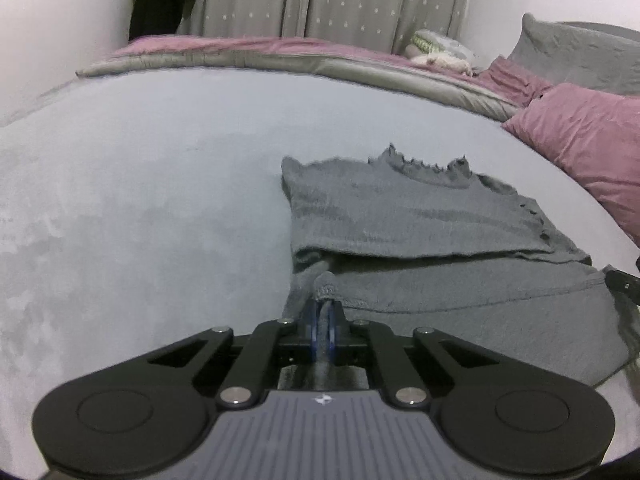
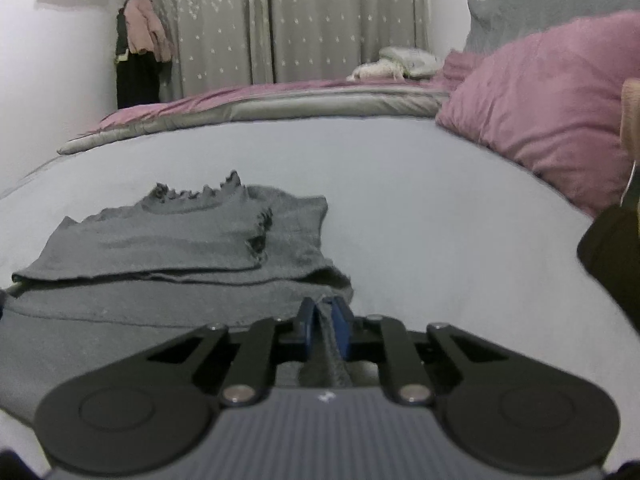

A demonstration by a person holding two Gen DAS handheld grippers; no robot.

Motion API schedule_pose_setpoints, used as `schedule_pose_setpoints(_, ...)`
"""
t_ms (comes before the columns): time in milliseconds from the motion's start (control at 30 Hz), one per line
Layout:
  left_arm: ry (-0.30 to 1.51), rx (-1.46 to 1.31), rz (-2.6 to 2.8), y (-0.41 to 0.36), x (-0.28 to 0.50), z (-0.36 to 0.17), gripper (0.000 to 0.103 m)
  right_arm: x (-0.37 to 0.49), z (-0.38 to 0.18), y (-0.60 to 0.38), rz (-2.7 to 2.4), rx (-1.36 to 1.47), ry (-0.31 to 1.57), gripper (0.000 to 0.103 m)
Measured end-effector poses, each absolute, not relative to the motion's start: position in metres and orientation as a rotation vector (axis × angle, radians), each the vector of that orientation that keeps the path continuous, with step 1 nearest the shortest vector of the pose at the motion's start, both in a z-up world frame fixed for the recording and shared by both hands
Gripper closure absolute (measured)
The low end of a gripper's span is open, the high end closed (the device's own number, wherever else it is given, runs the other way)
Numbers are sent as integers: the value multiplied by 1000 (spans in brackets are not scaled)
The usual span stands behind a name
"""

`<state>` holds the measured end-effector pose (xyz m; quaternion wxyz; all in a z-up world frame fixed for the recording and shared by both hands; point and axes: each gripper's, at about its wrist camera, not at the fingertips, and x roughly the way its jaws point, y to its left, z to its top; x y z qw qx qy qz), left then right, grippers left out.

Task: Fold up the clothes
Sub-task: 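Open both grippers and release the folded hem edge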

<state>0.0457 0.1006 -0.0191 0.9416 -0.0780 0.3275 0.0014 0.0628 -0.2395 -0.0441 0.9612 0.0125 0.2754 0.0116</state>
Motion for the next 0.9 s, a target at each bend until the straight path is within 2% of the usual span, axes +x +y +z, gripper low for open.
schedule_pose_setpoints(200, 562, -168, 35, 104, 38, -9, 99, 54, -32, -232, 10, -17, 458, 93)
schedule_pose_setpoints(367, 532, -179, 66, 109, 40, -8, 98, 63, -36, -234, 8, -24, 479, 93)
schedule_pose_setpoints(567, 628, -148, 75, 106, 57, -25, 97, 73, -41, -238, 6, -31, 505, 93)
schedule_pose_setpoints(633, 661, -139, 82, 104, 61, -30, 90, 76, -44, -238, 4, -34, 519, 93)
schedule_pose_setpoints(667, 668, -137, 88, 104, 62, -31, 90, 78, -47, -237, 4, -35, 528, 92)
schedule_pose_setpoints(733, 667, -137, 98, 103, 61, -30, 86, 80, -51, -236, 2, -37, 546, 90)
schedule_pose_setpoints(800, 641, -129, 124, 102, 58, -26, 78, 79, -52, -236, -6, -38, 543, 80)
schedule_pose_setpoints(867, 612, -117, 137, 100, 54, -22, 76, 75, -48, -236, -10, -35, 521, 71)
schedule_pose_setpoints(900, 600, -117, 131, 99, 52, -20, 76, 74, -46, -235, -8, -32, 511, 69)
